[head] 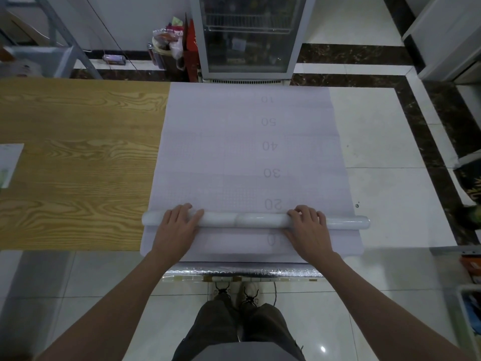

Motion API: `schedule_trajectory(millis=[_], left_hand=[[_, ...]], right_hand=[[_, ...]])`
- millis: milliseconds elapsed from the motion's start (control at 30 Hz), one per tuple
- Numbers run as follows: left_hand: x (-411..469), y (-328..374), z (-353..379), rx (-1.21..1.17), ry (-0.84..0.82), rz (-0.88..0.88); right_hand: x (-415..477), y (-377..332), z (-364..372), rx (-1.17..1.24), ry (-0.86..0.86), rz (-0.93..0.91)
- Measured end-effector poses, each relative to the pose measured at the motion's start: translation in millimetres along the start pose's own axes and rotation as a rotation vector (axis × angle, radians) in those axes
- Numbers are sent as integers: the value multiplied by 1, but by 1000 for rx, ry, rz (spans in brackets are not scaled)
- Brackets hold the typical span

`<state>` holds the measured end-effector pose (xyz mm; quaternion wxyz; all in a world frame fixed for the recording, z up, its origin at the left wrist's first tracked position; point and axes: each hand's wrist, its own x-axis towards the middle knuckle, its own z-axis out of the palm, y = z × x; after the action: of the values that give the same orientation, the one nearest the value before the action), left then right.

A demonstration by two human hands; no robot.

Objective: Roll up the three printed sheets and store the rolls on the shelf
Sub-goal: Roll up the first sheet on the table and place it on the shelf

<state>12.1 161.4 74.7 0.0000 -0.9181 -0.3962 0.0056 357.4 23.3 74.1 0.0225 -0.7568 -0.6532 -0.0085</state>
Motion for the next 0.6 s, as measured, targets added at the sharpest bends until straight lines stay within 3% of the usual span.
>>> schedule_trajectory(millis=[300, 600], left_hand=[[2, -14, 1, 24, 63, 72], [20, -15, -14, -32, -137, 39]], right_hand=[[-1, 12, 0, 4, 20, -43], [21, 16, -10, 3, -181, 4]])
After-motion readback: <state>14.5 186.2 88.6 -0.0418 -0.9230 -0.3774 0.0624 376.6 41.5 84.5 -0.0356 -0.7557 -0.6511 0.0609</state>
